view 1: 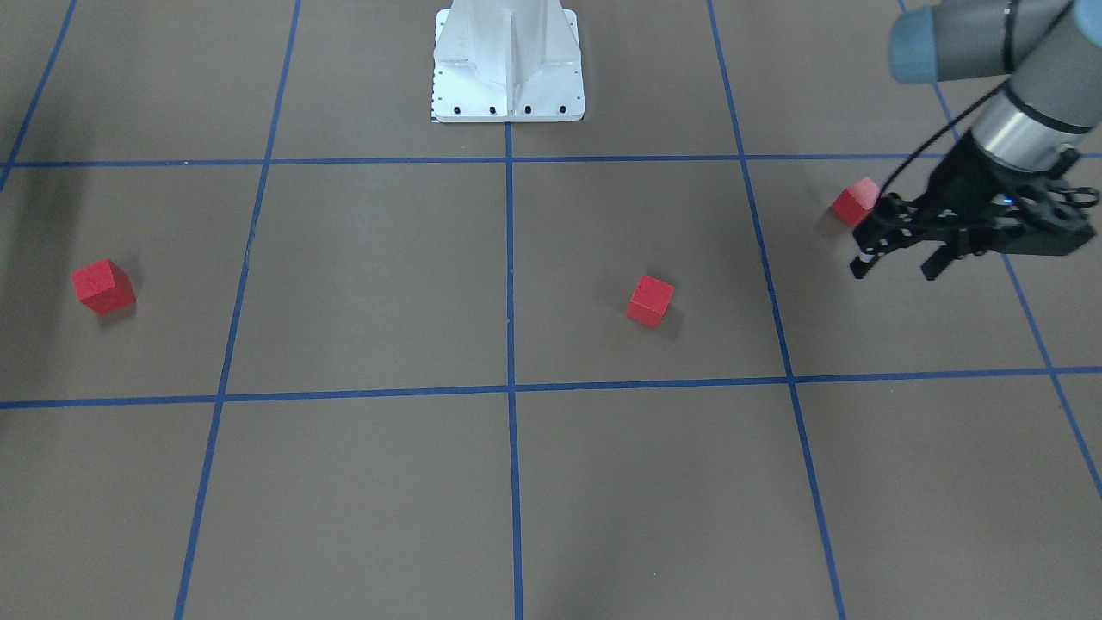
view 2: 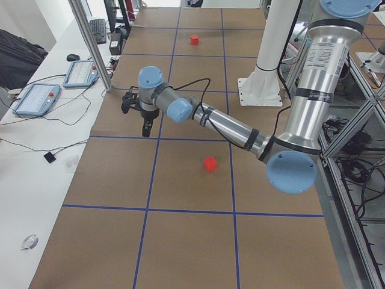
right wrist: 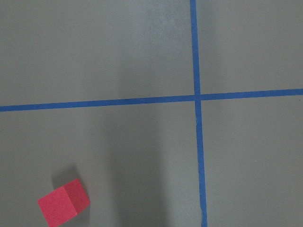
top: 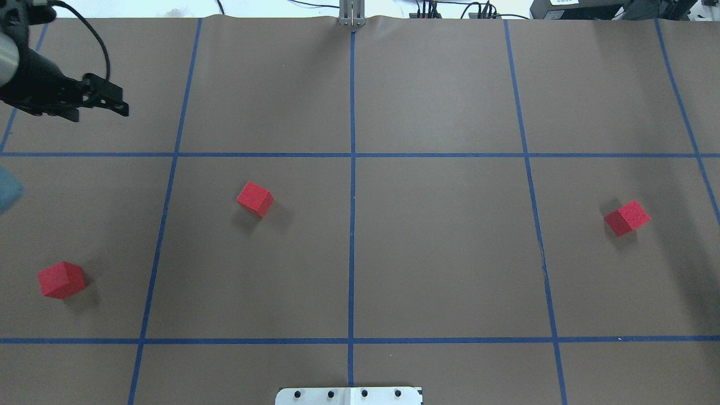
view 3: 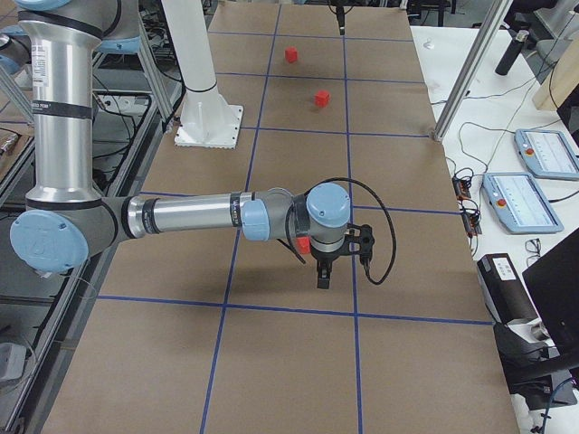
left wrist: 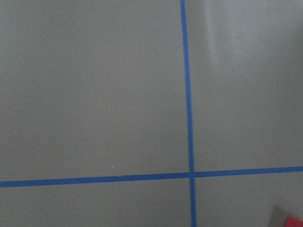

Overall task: Form red blocks into L shape at center
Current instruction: 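Move the left gripper down onto the middle red cube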

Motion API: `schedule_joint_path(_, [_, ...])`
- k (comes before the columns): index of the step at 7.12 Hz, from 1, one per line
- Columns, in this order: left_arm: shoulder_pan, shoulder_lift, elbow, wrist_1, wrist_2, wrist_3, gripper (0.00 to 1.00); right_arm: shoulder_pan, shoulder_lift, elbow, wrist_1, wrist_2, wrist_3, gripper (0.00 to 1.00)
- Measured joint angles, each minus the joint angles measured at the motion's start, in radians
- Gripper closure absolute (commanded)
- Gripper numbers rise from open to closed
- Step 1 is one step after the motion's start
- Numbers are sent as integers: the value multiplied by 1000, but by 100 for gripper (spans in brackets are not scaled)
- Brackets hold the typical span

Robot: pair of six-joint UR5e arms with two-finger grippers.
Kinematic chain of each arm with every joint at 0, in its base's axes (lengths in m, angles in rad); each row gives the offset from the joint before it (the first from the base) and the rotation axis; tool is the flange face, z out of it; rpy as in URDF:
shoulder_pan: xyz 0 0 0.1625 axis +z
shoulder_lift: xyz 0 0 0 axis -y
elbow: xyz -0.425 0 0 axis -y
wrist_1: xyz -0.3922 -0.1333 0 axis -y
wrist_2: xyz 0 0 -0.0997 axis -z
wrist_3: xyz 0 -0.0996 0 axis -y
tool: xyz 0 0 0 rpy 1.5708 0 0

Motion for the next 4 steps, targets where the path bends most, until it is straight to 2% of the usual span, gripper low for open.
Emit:
schedule_joint_path(2, [210, -51, -12, -2, 182, -121, 3, -5, 0, -4, 0, -1, -1, 1])
schedule_joint_path(4, [339, -81, -1, -4, 271, -8, 3, -7, -1, -5, 0, -1, -2, 1])
